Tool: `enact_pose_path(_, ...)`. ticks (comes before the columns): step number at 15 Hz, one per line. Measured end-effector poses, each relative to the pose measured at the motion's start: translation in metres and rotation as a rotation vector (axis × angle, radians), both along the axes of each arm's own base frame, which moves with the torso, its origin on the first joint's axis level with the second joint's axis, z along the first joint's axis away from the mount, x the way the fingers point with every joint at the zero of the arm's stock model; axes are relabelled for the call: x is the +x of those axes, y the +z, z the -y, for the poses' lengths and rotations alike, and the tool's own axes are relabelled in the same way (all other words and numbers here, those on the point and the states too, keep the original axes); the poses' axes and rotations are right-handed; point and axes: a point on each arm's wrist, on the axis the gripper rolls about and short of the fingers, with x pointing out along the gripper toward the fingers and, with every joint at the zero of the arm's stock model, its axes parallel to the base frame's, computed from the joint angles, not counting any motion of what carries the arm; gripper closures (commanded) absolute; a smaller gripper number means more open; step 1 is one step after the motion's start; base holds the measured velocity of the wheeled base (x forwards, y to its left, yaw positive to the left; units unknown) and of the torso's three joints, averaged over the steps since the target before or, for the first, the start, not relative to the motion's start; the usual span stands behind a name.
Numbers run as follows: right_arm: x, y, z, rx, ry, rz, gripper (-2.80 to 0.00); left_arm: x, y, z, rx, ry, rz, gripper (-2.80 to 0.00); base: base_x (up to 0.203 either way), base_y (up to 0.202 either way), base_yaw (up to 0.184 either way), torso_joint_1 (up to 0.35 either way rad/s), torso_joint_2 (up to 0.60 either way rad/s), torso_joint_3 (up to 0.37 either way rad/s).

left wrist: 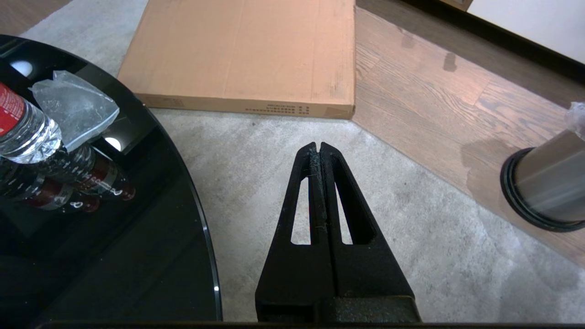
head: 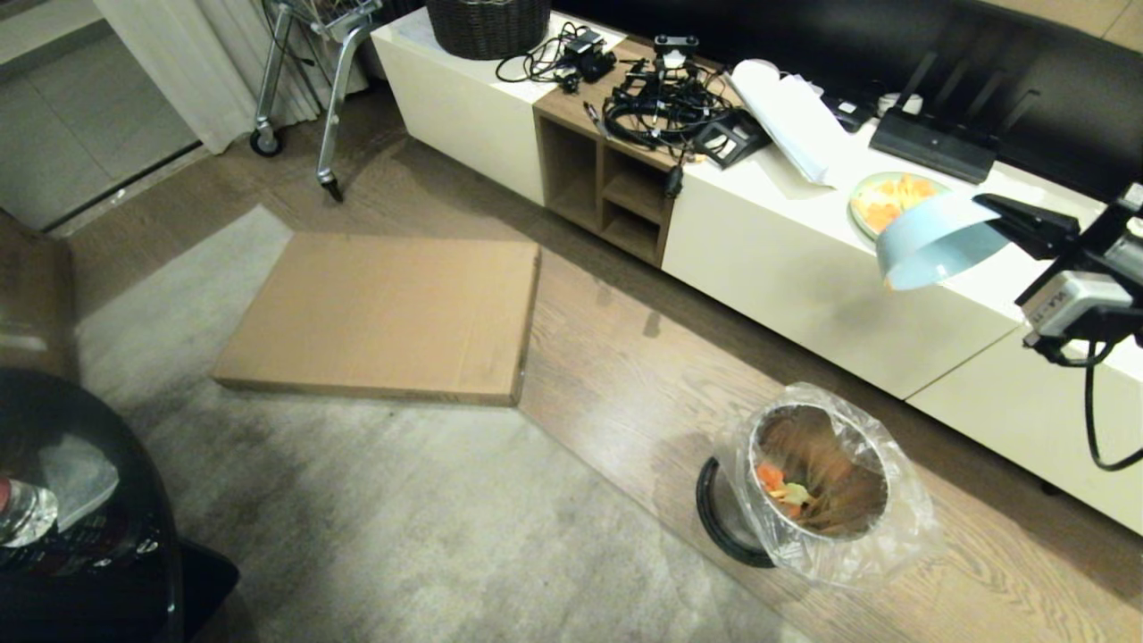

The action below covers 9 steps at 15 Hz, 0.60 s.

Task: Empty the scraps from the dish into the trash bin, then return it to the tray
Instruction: Put the bowl back to the table

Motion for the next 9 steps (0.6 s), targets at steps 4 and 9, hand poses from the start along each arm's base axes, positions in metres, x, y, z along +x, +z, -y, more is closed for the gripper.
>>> enact_pose_path(4, -0.002, 0.035, -0.001, -0.069, 0.010, 0.144, 0.00, 0.000, 0.000, 0.000, 0.000, -0.001, 0.000, 0.00, 0.000, 0.000, 0.000, 0.000, 0.00, 0.000)
enact_pose_path(9, -0.004, 0.041, -0.003, -0.117, 0.040, 0.172, 0.00, 0.000, 0.000, 0.000, 0.000, 0.000, 0.000, 0.00, 0.000, 0.000, 0.000, 0.000, 0.00, 0.000)
